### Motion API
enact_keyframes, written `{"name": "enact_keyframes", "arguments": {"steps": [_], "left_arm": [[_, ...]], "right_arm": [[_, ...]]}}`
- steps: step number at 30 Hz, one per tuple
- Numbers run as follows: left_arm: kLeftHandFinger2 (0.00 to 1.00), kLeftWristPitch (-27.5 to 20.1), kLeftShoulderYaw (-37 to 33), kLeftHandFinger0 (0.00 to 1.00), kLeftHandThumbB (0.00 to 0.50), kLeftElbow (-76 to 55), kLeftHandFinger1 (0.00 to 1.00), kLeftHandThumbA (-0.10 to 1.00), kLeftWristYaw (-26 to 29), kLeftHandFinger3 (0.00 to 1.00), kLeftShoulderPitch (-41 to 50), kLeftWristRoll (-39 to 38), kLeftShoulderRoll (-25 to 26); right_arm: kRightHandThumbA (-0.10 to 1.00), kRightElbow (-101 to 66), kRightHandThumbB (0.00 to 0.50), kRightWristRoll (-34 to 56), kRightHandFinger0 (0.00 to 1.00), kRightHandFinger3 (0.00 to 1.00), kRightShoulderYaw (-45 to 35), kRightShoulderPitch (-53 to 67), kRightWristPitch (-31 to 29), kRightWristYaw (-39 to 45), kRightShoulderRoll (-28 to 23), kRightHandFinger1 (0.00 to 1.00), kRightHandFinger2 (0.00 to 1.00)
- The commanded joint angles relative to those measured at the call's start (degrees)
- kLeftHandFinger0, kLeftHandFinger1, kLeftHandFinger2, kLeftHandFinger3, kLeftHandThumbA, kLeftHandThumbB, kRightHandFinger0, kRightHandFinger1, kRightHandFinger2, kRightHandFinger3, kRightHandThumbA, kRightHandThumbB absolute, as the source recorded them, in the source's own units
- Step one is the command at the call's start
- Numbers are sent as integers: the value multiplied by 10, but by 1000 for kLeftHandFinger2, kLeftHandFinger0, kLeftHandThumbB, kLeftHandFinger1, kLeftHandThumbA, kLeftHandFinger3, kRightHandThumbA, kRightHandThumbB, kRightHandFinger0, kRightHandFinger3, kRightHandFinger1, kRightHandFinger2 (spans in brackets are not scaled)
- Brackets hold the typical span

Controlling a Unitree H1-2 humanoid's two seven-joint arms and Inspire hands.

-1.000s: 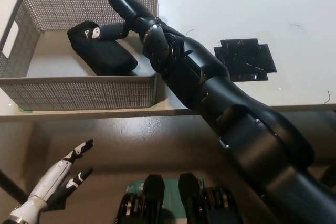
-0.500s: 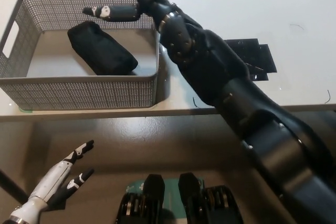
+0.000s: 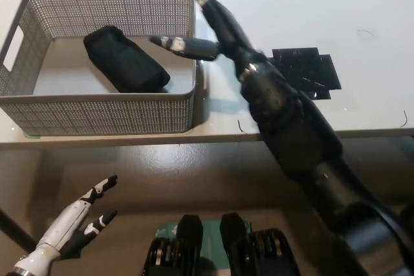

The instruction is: Use the right hand to pick up the pencil case on the right hand side and put it into a grey container on the left side

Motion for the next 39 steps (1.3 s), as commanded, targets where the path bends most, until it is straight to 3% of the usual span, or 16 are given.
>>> {"name": "enact_keyframes", "arguments": {"steps": [1,12,14,15,16,19,29,30,31,39], "left_arm": [[1000,-15,9,1000,392,-12,1000,1000,7,1000,4,10,23],[1000,-17,9,1000,384,-6,1000,1000,13,1000,7,14,21],[1000,-16,9,1000,379,-5,1000,1000,12,1000,4,14,21],[1000,-11,9,1000,388,-6,1000,1000,10,1000,5,13,21],[1000,-10,10,1000,387,-6,1000,1000,10,1000,4,12,21],[1000,-14,11,1000,384,-5,1000,1000,13,1000,7,12,21],[1000,-11,18,1000,385,-6,1000,1000,12,1000,12,5,15],[1000,-13,19,1000,387,-5,1000,1000,12,1000,13,0,14],[1000,-14,21,1000,389,-4,1000,1000,11,1000,12,-2,14],[1000,-11,28,1000,405,-4,1000,1000,17,1000,10,4,11]], "right_arm": [[1000,-307,472,51,1000,1000,-86,49,78,34,-79,1000,1000],[1000,-433,374,113,1000,1000,-137,178,47,26,-106,1000,1000],[1000,-449,347,108,1000,1000,-139,210,45,25,-108,1000,1000],[1000,-449,299,109,1000,1000,-139,230,29,22,-108,1000,1000],[1000,-448,286,113,1000,1000,-141,244,21,20,-107,1000,1000],[1000,-449,345,128,1000,1000,-149,287,21,20,-99,1000,1000],[1000,-387,321,145,1000,1000,-147,418,-36,36,-88,1000,1000],[1000,-370,279,152,1000,1000,-142,438,-46,43,-86,1000,1000],[1000,-359,276,156,1000,1000,-140,447,-52,46,-85,1000,1000],[1000,-276,293,177,1000,1000,-134,479,-89,62,-81,1000,1000]]}}
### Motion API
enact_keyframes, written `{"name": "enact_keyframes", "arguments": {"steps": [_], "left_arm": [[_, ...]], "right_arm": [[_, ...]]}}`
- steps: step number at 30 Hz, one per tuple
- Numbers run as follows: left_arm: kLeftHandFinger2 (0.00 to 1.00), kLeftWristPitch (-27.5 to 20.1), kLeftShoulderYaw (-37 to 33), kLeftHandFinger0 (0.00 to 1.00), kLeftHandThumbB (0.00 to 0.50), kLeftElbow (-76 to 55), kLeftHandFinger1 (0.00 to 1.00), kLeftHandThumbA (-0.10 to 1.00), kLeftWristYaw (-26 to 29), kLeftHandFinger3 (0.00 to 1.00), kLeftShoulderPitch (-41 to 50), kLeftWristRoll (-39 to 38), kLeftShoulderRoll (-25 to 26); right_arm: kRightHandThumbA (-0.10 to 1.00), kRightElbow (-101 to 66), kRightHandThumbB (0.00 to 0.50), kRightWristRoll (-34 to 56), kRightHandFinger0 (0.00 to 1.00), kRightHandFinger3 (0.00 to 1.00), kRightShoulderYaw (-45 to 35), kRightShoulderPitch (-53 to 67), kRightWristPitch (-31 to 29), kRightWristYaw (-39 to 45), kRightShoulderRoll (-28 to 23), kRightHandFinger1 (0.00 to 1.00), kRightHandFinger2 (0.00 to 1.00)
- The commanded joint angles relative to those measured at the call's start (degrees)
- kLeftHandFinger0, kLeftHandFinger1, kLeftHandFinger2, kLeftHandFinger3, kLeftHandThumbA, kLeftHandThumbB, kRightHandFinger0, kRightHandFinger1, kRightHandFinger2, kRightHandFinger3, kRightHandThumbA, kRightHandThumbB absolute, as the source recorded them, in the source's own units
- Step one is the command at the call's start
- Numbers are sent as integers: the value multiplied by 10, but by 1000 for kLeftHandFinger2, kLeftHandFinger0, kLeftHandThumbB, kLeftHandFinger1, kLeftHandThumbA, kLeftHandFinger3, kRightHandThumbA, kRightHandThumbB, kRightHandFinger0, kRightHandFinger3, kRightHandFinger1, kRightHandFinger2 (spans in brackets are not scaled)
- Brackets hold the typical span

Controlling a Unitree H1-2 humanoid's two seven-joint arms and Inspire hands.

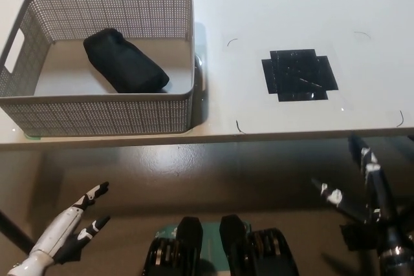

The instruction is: Use the right hand to pick up the pencil case on the right hand side and put it into a grey container on the left side

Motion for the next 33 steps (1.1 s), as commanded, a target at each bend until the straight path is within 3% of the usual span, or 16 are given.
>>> {"name": "enact_keyframes", "arguments": {"steps": [1,6,12,21,33], "left_arm": [[1000,-9,11,1000,405,-18,1000,1000,13,1000,-3,-4,10],[1000,-11,16,1000,389,-21,1000,1000,13,1000,0,-6,10],[1000,-9,21,1000,409,-25,1000,1000,12,1000,9,-8,9],[1000,-10,22,1000,384,-26,1000,1000,11,1000,4,-10,8],[1000,-4,23,1000,353,-31,1000,1000,13,1000,3,-10,2]], "right_arm": [[1000,28,297,50,1000,1000,2,-3,-64,30,1,1000,1000],[1000,88,288,53,1000,1000,5,-13,-86,41,-3,1000,1000],[1000,120,293,54,1000,1000,5,-22,-98,46,-5,1000,1000],[1000,128,268,62,1000,1000,2,-27,-95,54,-4,1000,1000],[1000,114,275,48,1000,1000,3,-33,-77,52,-11,1000,1000]]}}
